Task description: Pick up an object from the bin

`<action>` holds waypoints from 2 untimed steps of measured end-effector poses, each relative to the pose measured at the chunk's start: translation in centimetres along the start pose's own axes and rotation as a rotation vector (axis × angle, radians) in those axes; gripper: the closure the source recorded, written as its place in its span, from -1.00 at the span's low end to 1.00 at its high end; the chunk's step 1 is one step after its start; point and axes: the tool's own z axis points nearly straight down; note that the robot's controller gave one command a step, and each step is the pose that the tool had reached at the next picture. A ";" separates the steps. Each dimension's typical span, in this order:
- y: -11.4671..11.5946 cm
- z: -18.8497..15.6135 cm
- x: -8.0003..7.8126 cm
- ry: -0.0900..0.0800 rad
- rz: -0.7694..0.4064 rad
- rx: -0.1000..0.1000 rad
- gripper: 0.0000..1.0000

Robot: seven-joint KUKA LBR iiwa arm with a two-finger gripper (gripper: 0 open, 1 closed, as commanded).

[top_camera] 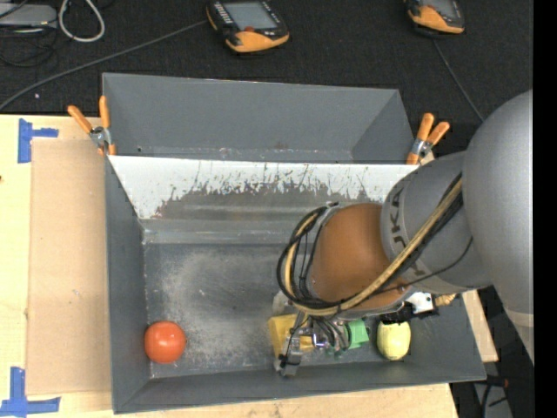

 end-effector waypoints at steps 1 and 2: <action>-1.5 -0.2 0.5 0.000 -0.074 -0.001 1.00; -1.5 -0.2 0.5 0.000 -0.074 -0.001 1.00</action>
Offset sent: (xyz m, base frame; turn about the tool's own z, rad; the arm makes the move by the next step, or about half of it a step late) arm 0.0000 0.0000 0.0000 0.0000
